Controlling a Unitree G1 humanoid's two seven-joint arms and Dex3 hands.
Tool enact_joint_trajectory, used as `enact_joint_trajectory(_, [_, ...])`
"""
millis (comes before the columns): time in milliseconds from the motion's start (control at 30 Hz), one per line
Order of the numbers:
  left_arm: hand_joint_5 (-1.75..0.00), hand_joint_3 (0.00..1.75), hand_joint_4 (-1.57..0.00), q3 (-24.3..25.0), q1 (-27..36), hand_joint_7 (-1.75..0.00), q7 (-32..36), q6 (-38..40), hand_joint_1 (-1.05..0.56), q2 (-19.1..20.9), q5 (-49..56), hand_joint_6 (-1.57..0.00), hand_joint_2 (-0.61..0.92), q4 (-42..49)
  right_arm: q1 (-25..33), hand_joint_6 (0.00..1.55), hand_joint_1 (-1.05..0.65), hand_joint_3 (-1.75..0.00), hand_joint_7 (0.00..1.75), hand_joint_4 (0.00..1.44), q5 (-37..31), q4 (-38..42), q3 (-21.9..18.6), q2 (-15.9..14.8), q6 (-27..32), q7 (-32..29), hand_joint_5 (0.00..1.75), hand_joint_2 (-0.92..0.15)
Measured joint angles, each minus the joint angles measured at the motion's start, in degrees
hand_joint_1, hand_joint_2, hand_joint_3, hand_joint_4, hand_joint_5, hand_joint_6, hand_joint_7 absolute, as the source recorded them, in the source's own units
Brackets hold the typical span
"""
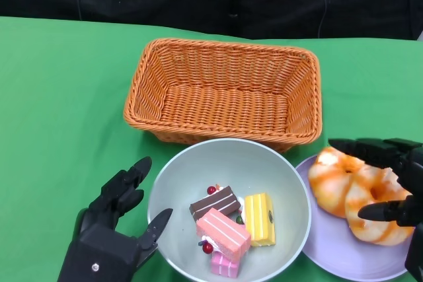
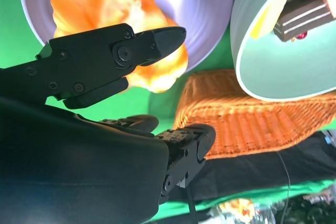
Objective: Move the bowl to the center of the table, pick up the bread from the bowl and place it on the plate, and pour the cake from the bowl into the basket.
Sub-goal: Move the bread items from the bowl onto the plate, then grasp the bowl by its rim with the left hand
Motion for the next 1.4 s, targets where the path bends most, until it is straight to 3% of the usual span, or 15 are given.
enact_joint_trajectory(233, [-0.85,0.26,-0.08,0.11,-0.02,-0.01,0.00,-0.03,-0.24,0.05,-0.02,-0.48,0.92,0.00,1.13,0.13,-0.62,-0.09,0.00,0.00,-1.25,-1.70,-0.54,0.10,-1.14,-4.77,0.00,-0.92])
enact_joint_trajectory(600, [-0.87,0.25,-0.07,2.29,0.12,0.00,-0.93,-6.11,-0.34,2.90,-0.32,-0.47,0.92,0.46,2.98,0.11,-0.62,-0.25,0.01,0.06,-0.69,-3.18,-1.05,2.66,-4.90,-9.42,0.04,-0.92])
enact_joint_trajectory(767, [-0.92,0.29,-0.04,4.14,0.09,-0.01,-2.77,-12.31,-0.40,8.14,1.86,-0.47,0.92,0.41,3.96,0.11,-0.59,-0.28,0.01,0.07,0.69,-4.79,-1.19,3.89,-5.06,-9.66,0.06,-0.92])
enact_joint_trajectory(1033, [-0.93,0.22,-0.08,11.39,0.59,-0.03,-12.91,-24.19,-0.54,26.58,4.68,-0.52,0.92,-2.00,4.63,0.11,-0.56,-0.26,0.01,0.06,2.60,-8.12,-1.20,4.82,-3.43,-8.73,0.08,-0.92])
enact_joint_trajectory(1300, [-0.82,0.06,-0.20,12.17,-0.43,-0.05,-12.15,-38.30,-0.58,31.31,14.27,-0.57,0.92,1.66,4.82,0.13,-0.56,-0.25,0.03,0.08,3.78,-8.20,-1.42,4.91,-3.45,-8.70,0.13,-0.92])
enact_joint_trajectory(1333, [-0.78,0.04,-0.25,12.42,-0.96,-0.05,-10.49,-40.51,-0.59,31.89,17.72,-0.59,0.92,2.18,4.89,0.13,-0.55,-0.23,0.05,0.03,4.08,-8.15,-1.46,4.95,-3.67,-8.71,0.28,-0.92])
enact_joint_trajectory(1400, [-0.74,0.02,-0.29,12.65,-2.28,-0.06,-7.61,-43.70,-0.59,32.48,23.28,-0.62,0.91,3.08,4.91,0.13,-0.55,-0.21,0.07,0.01,4.78,-7.81,-1.63,5.15,-5.06,-9.00,0.41,-0.92])
